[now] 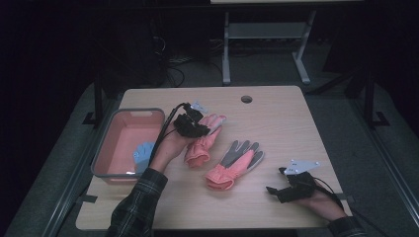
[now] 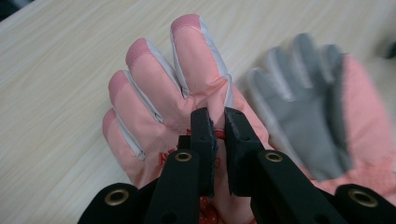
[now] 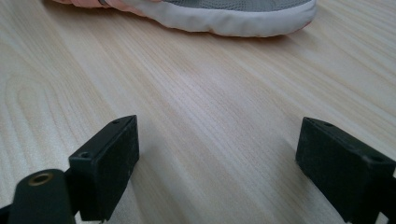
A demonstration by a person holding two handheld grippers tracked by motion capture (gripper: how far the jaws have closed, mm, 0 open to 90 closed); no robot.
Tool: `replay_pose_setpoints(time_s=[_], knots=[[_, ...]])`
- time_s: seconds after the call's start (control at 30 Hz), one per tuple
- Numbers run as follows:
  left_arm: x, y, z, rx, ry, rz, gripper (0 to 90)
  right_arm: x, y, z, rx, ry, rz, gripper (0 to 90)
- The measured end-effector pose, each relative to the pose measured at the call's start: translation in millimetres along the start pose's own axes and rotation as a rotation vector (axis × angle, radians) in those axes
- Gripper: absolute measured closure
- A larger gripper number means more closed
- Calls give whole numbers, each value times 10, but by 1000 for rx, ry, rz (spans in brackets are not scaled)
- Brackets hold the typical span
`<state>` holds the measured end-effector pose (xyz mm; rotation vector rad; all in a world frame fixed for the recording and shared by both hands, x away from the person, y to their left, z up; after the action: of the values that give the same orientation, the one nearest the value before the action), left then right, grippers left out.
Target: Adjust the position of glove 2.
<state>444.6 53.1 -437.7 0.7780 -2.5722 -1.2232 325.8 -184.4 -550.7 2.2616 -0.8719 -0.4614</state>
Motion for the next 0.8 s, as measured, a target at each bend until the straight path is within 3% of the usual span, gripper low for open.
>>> replay_pose_setpoints(time_s=[0.03,0.07,0.2,0.23,0.37,0.43,0.5,0.53,0.7,0.8], knots=[[0,0,0,0,0,0,829,-1,0,0,0,-1,0,127],[107,17,-56,17,-26,20,829,0,0,0,0,0,0,127],[267,35,-140,46,-55,51,828,0,0,0,0,0,0,127],[365,36,-179,55,-76,73,828,0,0,0,0,0,0,127],[507,3,-220,63,-105,107,828,0,0,-1,1,0,0,127],[642,-38,-239,56,-143,135,828,0,0,0,0,0,0,128],[675,-57,-241,54,-154,137,828,0,0,0,0,0,0,127],[729,-98,-235,44,-187,145,828,0,0,0,0,0,0,127],[872,-188,-206,42,-223,179,827,0,0,0,0,-1,0,128],[922,-220,-185,50,-215,195,827,0,0,0,0,0,0,127]])
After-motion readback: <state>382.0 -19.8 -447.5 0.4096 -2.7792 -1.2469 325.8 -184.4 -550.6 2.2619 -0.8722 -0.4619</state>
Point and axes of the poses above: each handheld gripper's, and its own axes: y roughly backward along the jaws, z roughly out of its underside, x roughly to its right, the point moved 10 cm from there along -y, roughly forward along the jaws, and after that the axes turned 4 degrees about -y, right-handed, at the moved point
